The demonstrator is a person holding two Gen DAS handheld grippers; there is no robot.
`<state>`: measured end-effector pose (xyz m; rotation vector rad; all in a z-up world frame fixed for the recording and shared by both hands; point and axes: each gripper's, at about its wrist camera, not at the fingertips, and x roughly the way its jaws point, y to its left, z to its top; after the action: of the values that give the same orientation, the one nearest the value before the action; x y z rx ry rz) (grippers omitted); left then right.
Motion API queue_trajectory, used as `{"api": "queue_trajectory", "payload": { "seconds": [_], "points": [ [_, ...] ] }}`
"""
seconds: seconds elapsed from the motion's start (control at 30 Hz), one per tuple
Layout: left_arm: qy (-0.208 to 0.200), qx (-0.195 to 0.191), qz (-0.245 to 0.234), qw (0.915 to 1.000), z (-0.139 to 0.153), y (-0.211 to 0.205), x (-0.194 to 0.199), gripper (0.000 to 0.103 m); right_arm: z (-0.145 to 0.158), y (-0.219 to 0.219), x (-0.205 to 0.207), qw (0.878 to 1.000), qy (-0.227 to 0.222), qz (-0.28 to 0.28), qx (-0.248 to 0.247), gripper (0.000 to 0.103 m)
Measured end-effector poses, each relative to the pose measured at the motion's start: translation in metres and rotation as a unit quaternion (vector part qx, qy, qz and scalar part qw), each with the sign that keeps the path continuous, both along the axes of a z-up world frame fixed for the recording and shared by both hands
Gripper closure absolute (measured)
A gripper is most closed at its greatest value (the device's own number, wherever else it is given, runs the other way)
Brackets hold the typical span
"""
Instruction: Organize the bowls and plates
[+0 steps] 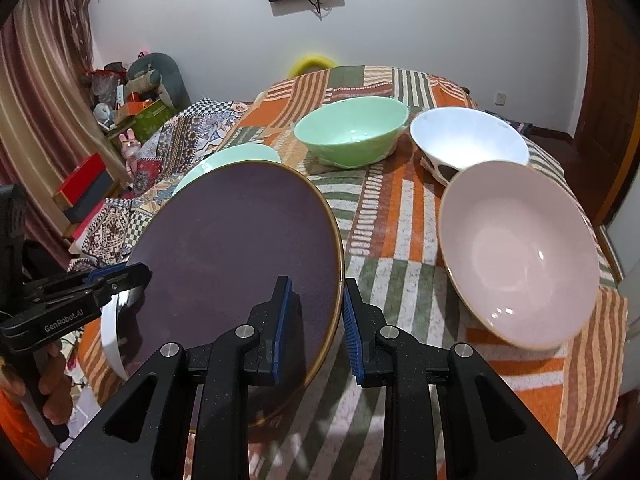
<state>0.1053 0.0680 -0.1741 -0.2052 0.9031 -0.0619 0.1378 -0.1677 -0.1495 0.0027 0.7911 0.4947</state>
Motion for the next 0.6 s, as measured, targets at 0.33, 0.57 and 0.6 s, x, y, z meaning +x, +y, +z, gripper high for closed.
{"api": "queue_trajectory", "payload": {
  "seconds": [0.33,0.57,0.6],
  "points": [
    [0.014,0.0,-0.014,0.9998,-0.003,-0.025,-0.013,0.082,-0.004,-0.017,-0.015,1.0,0.004,-0.012,0.006,0.08],
    [0.023,0.008,-0.032,0.9992,-0.007,-0.043,-0.016,0.082,-0.013,-0.03,-0.02,1.0,0.009,-0.023,0.002,0.08],
    [0.024,0.008,-0.033,0.9991,-0.007,-0.044,-0.016,0.082,-0.014,-0.032,-0.02,1.0,0.011,-0.024,0.002,0.08]
  ]
}}
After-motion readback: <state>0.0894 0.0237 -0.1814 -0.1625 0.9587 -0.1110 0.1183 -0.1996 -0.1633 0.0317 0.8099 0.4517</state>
